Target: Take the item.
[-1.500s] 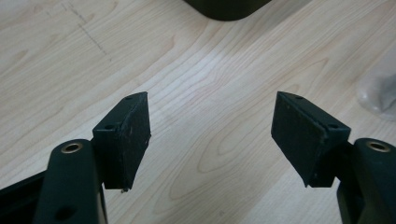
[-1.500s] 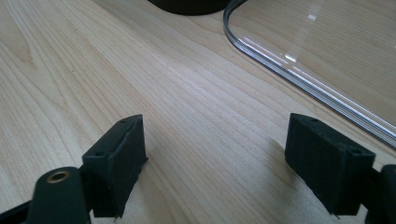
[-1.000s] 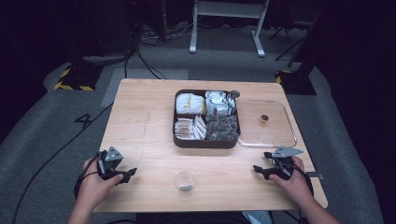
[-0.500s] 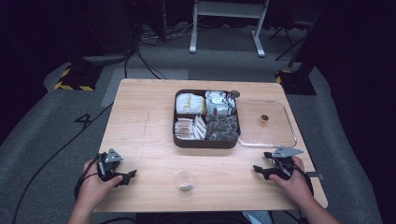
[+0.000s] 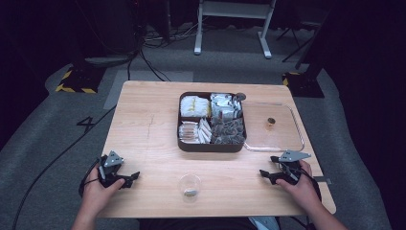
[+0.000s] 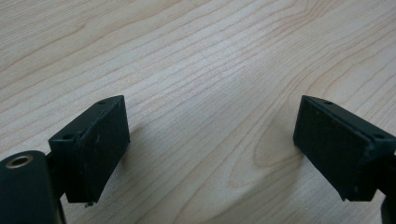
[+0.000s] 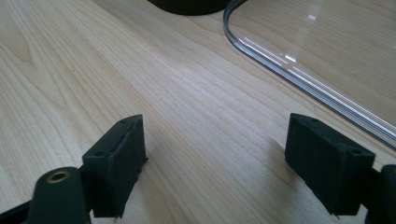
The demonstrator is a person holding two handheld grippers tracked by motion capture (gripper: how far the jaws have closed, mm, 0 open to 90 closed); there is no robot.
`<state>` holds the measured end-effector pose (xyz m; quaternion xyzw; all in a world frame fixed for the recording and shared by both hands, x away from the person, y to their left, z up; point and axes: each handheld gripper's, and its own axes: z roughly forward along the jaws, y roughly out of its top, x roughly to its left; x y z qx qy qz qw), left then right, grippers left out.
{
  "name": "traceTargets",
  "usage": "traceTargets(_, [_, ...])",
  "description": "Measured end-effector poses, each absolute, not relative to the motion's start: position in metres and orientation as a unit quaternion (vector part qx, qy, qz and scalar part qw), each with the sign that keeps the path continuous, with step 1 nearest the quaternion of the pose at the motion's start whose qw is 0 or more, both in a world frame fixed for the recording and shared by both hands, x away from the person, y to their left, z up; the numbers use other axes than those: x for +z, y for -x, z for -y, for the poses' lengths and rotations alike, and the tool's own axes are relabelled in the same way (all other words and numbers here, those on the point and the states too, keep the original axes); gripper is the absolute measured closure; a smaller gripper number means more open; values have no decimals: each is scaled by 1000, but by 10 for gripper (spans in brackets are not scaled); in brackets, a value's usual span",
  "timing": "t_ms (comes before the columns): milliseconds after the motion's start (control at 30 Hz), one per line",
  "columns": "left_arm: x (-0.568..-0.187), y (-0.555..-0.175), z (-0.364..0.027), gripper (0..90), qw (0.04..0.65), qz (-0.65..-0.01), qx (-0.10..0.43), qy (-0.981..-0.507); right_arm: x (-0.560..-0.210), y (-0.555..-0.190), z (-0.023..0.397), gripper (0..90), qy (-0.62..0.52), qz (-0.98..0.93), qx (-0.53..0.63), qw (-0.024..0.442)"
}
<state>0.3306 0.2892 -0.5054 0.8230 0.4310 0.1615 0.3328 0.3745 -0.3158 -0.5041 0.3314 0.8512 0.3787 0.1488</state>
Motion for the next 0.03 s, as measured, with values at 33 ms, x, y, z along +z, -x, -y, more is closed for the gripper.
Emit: traceTargets(33, [-505, -331, -289, 111, 332, -431, 162, -823, -504, -374, 316, 204, -332, -851, 379, 149])
